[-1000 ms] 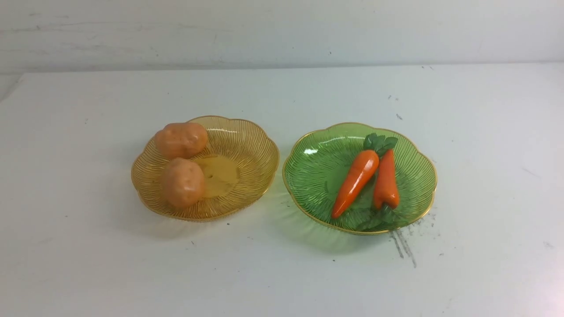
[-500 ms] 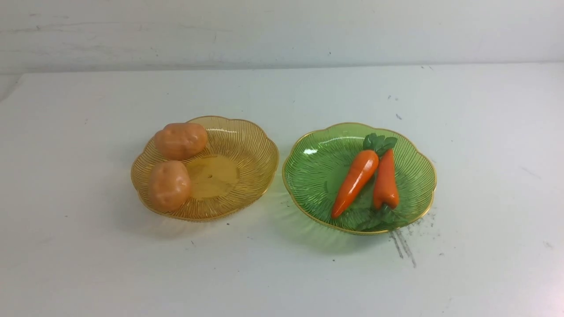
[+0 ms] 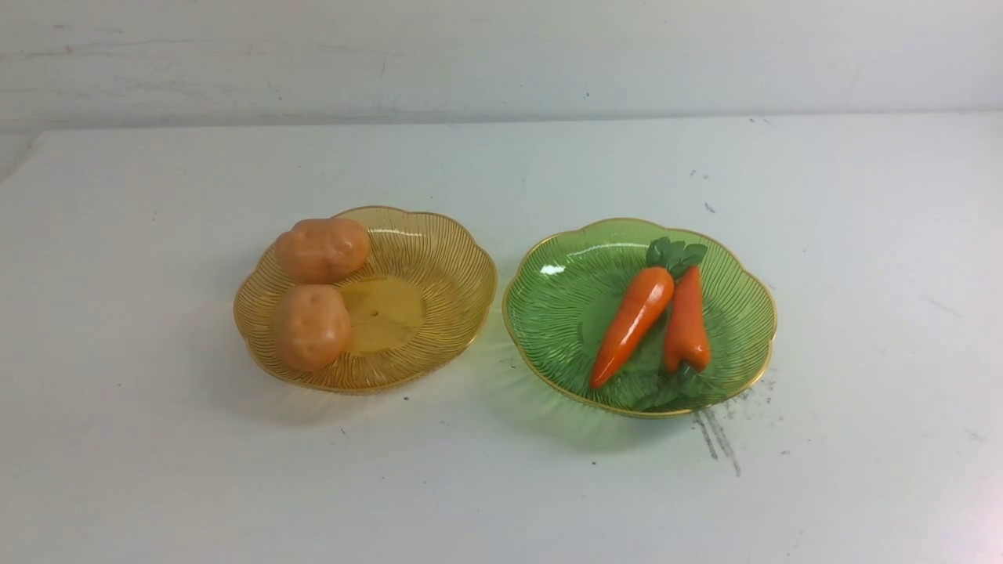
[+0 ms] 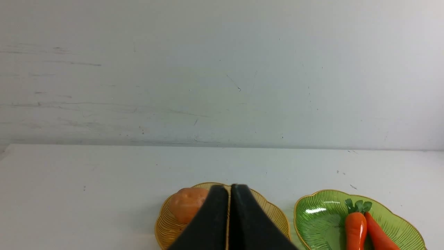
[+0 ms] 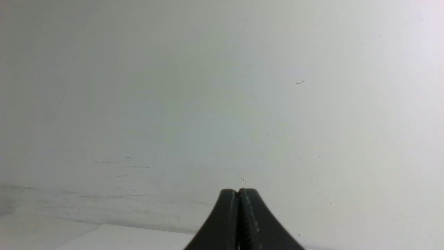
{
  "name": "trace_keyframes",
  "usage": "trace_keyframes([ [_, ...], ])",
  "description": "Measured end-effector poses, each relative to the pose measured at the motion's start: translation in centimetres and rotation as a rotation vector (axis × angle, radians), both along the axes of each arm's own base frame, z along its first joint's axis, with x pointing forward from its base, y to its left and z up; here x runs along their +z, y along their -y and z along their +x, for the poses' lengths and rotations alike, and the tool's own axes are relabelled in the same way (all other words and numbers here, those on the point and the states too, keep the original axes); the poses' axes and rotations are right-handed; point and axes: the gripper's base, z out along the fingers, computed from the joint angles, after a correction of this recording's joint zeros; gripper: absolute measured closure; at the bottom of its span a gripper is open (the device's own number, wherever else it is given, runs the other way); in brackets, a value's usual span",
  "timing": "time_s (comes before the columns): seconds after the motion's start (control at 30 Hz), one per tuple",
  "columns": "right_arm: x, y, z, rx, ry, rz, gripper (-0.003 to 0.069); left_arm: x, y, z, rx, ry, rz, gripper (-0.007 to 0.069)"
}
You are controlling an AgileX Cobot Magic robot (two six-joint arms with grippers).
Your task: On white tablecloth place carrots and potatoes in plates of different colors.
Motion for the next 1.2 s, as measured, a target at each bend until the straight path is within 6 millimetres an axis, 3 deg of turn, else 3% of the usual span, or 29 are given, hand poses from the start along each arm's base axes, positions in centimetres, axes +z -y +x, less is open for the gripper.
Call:
trace_keyframes([
  [0.67, 0.0, 0.0, 0.0, 0.001, -0.001, 0.003, 0.0674, -0.1, 0.0, 0.0, -0.001, -0.003, 0.006, 0.0628],
  [0.8, 0.0, 0.0, 0.0, 0.001, -0.001, 0.003, 0.0674, -1.2, 0.1, 0.5, -0.001, -0.029, 0.012, 0.0628],
  [0.83, 0.0, 0.0, 0.0, 0.001, -0.001, 0.003, 0.0674, -2.1, 0.1, 0.7, -0.001, -0.041, 0.019, 0.0628],
  [0.93, 0.0, 0.0, 0.0, 0.001, -0.001, 0.003, 0.0674, -7.7, 0.1, 1.9, 0.041, -0.086, 0.064, 0.0628],
  [0.97, 0.0, 0.0, 0.0, 0.001, -0.001, 0.003, 0.0674, -7.7, 0.0, 1.8, 0.045, -0.081, 0.065, 0.0628],
  [1.0, 0.0, 0.0, 0.0, 0.001, -0.001, 0.003, 0.0674, -9.5, 0.0, 2.1, 0.067, -0.094, 0.075, 0.0628],
  [1.03, 0.0, 0.0, 0.0, 0.001, -0.001, 0.003, 0.0674, -13.2, -0.2, 2.5, 0.103, -0.138, 0.09, 0.0628],
  [1.13, 0.0, 0.0, 0.0, 0.001, -0.001, 0.003, 0.0674, -17.6, -0.4, 2.9, 0.133, -0.207, 0.133, 0.0628],
  [1.17, 0.0, 0.0, 0.0, 0.001, -0.001, 0.003, 0.0674, -17.9, -0.5, 2.9, 0.134, -0.212, 0.142, 0.0628],
  [1.2, 0.0, 0.0, 0.0, 0.001, -0.001, 0.003, 0.0674, -20.4, -0.6, 3.1, 0.139, -0.272, 0.184, 0.0628],
])
